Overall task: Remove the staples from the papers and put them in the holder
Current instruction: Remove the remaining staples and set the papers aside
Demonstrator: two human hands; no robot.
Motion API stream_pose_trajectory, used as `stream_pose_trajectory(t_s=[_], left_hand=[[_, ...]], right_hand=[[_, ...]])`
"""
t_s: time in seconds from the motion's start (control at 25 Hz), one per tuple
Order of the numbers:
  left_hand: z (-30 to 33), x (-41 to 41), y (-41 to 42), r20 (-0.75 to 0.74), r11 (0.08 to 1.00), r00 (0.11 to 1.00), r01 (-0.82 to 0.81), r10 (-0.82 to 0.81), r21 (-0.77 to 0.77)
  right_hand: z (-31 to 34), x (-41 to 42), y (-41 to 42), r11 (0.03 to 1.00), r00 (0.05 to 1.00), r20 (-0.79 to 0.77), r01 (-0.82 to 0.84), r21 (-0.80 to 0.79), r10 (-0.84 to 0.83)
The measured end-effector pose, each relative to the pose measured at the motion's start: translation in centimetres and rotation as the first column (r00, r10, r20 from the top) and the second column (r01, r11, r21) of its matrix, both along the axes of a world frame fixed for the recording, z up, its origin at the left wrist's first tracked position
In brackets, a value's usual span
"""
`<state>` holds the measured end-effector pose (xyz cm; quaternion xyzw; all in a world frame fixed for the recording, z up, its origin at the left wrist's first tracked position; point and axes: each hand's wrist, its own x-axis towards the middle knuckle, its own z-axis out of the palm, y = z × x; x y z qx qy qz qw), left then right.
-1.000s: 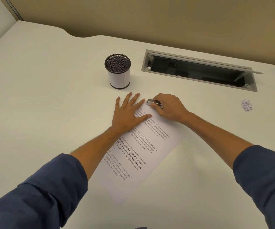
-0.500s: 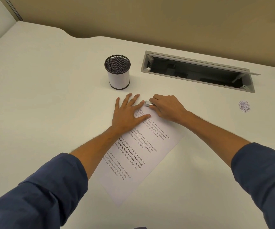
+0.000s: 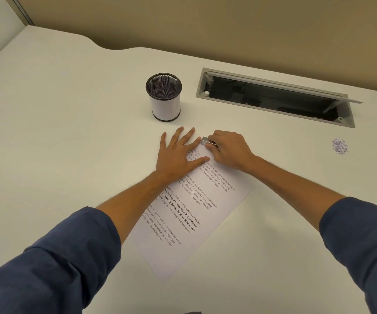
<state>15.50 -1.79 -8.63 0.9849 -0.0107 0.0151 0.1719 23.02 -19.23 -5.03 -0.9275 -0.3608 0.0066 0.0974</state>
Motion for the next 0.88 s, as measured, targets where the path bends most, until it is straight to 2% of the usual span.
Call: stream_pose_trajectory(t_s=[0.16, 0.44, 0.72, 0.88], left_hand=[[0.1, -0.1, 0.0, 0.0, 1.0, 1.0, 0.0, 0.0, 0.007], [0.1, -0.1, 0.0, 0.013, 1.0, 1.0, -0.003, 0.003, 0.004], [0.1, -0.1, 0.0, 0.003, 1.0, 1.0, -0.005, 0.005, 0.001], [0.1, -0.1, 0.1, 0.011, 1.0, 1.0, -0.004, 0.004, -0.011]], right_hand=[[0.6, 0.8, 0.3, 0.997, 0.989, -0.127, 0.076, 0.02, -0.073], [0.4, 2.4, 0.4, 0.993, 0.947, -0.303, 0.118, 0.009, -0.109], [0.5, 2.5, 0.5, 0.993, 0.933, -0.349, 0.11, 0.05, -0.085], [0.9, 1.6, -0.2, 0.998, 0.968, -0.245, 0.068, 0.012, -0.063]])
